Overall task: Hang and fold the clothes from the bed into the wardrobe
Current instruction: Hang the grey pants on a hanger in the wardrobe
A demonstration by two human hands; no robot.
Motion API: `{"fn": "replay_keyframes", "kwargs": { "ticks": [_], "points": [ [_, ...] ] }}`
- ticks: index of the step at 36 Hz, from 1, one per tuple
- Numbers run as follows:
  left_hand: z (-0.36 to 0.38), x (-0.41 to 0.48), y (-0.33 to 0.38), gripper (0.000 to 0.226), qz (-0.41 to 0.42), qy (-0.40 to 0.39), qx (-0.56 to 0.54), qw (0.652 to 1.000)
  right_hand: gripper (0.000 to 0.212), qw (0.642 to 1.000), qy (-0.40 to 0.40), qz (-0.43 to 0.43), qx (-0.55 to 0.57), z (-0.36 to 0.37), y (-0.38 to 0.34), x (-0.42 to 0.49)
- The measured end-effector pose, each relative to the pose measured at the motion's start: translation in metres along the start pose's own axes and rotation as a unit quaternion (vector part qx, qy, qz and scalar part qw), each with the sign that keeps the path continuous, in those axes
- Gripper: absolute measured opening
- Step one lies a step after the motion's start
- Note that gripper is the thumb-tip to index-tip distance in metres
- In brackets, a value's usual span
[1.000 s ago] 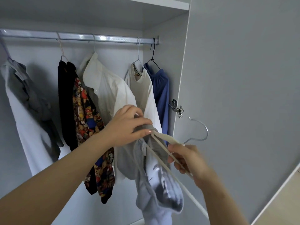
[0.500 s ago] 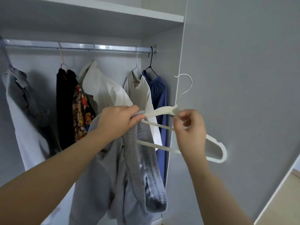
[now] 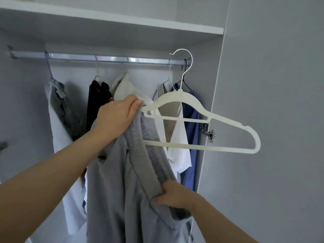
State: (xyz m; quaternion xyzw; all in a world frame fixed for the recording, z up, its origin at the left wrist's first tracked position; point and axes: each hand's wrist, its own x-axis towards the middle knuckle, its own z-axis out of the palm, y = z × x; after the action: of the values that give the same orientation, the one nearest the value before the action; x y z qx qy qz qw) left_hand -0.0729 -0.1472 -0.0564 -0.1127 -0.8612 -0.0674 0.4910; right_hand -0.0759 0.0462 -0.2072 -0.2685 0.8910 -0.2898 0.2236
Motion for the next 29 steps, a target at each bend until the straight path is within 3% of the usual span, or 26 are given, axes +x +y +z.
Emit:
{"fn": "replay_keyframes", "kwargs": {
  "ticks": [6,10,13,20,25,29],
  "points": [
    [-0.016,-0.003,-0.034,0.042,-0.022,-0.005,0.034,0.999,0.005,0.991,-0.049,0.108,-0.067,-0.016,0.035,0.006],
    [-0.024,-0.008,-0.049,0.062,0.003,-0.012,0.058,0.998,0.011,0.984,-0.020,0.121,-0.128,-0.033,0.048,0.004],
    [-0.029,-0.013,-0.059,0.064,0.019,-0.033,0.087,0.996,0.043,0.966,0.027,0.126,-0.223,-0.048,0.055,0.000],
    [-0.034,-0.032,-0.078,0.076,0.080,-0.046,0.129,0.987,0.016,0.941,0.130,0.081,-0.302,-0.073,0.064,-0.004],
    [-0.032,-0.042,-0.088,0.068,0.118,-0.030,0.175,0.977,0.040,0.924,0.216,0.061,-0.309,-0.090,0.067,-0.006],
    [-0.029,-0.048,-0.091,0.066,0.124,-0.028,0.185,0.974,0.024,0.917,0.271,0.029,-0.292,-0.102,0.064,-0.005]
  ]
}}
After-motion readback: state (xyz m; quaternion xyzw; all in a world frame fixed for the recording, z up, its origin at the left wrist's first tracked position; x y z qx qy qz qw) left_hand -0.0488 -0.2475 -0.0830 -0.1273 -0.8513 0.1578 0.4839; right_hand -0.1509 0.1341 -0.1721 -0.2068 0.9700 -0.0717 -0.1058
